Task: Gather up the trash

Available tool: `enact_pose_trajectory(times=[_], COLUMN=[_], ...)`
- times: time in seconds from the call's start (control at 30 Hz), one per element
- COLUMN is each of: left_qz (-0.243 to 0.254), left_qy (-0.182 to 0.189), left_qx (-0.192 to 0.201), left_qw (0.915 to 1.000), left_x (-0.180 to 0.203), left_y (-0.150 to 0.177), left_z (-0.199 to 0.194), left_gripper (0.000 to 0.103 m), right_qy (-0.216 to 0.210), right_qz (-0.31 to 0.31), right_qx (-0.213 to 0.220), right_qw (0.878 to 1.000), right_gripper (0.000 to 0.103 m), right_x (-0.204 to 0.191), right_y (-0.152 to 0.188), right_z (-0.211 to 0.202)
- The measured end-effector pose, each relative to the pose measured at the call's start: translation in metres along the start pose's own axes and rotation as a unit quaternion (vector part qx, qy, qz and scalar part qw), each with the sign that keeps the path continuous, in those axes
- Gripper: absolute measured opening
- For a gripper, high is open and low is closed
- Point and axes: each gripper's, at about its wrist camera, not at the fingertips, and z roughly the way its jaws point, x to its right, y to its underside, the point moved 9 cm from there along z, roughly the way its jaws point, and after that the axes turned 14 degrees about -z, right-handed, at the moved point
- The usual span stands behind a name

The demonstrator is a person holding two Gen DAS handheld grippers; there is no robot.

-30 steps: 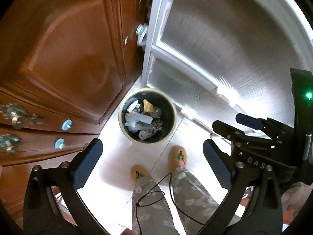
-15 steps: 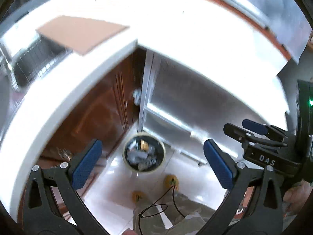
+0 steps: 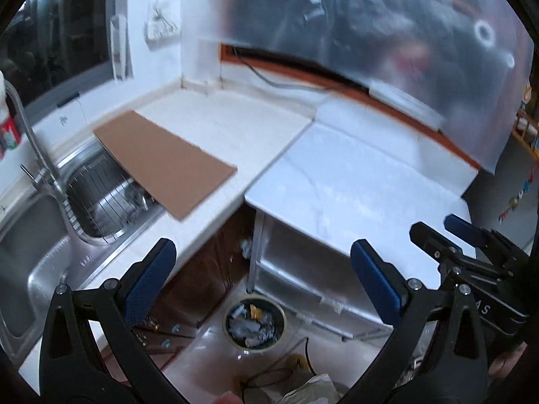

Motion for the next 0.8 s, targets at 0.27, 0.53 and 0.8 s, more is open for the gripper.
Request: enact_pose_trajectory(times=[0.27,0.53,0.8], left_qz=[-0.005,0.002,0.001], left_qy=[-0.028,-0.041,-0.045], left_qx=[0.057,0.072,0.078], left_qw=[0.9980,0.9966,0.9959], left_x=[0.012,0.017,0.018], left_y=[-0.047,-0.057,-0.061], left_z=[-0.049,-0.067,-0.068], left_gripper=[0.102,0.102,0.102], right_qy=[0.040,0.059,0.063], right_qz=[0.025,0.016,0.008], right_qx=[0.018,0.029,0.041], right_qw=[0.999,0.998,0.997], right_gripper=[0.079,0.081,0.082], right_x=[0.021,0.021,0.012], right_y=[-0.049,-0.067,-0.073], right_z=[-0.044,-0.062,-0.065])
